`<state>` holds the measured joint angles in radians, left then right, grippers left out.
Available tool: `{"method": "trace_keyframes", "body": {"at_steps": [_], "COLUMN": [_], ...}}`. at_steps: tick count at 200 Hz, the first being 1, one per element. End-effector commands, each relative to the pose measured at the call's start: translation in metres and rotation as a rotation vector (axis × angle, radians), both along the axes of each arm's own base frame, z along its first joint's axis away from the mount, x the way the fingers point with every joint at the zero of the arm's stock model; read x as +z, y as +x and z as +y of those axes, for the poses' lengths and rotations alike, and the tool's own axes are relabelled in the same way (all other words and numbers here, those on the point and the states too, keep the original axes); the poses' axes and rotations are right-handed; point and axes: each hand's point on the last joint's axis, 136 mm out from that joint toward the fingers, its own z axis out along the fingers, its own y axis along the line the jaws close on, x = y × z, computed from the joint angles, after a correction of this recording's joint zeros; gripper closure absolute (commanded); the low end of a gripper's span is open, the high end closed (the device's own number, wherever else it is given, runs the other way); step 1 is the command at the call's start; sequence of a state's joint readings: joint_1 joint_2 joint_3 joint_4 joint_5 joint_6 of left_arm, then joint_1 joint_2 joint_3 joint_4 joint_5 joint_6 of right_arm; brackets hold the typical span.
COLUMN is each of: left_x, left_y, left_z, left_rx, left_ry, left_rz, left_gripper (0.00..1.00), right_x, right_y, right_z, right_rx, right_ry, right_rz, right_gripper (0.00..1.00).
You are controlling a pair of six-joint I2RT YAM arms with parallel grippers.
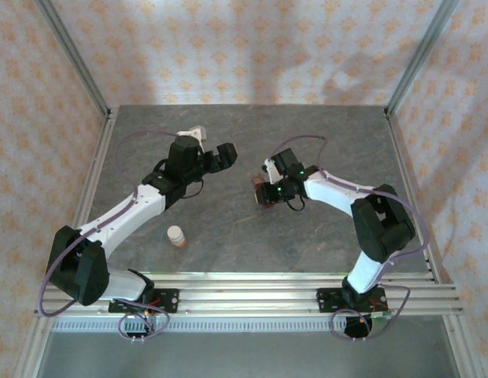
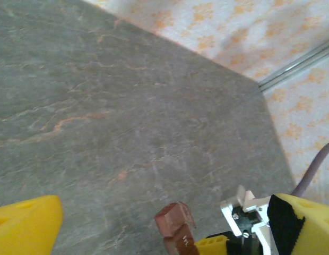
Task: Sort the pills into containers
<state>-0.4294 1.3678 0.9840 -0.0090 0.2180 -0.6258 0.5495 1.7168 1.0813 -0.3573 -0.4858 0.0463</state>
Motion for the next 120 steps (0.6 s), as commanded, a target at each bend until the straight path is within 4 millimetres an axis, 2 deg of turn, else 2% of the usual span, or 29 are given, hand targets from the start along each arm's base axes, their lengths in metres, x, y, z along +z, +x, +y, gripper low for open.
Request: {"method": "trace_keyframes", "body": {"at_steps": [1,33,120], "left_x": [-0.008,-0.017,-0.019], "left_y": [-0.001,0.001,0.004], "left_z": [0.009,0.005,0.002], "left_rx": [0.013,0.005,-0.003], "left_ry": [0.04,0.036,0.025], "left_rz": [0.013,0.037,0.044], "left_gripper": [0.0,0.0,0.0], "right_x": [-0.004,-0.016,-0.037], "right_y": [0.003,-0.002,-0.011], "right_z": [0.0,0.003,0.003], "right_rx": [0.021,0.046,0.061], "right_ry": [-0.084,-0.154,-0.259], "right_rz": [-0.026,-0.03,-0.029], "right_gripper": [0.62,0.6,0.58]}}
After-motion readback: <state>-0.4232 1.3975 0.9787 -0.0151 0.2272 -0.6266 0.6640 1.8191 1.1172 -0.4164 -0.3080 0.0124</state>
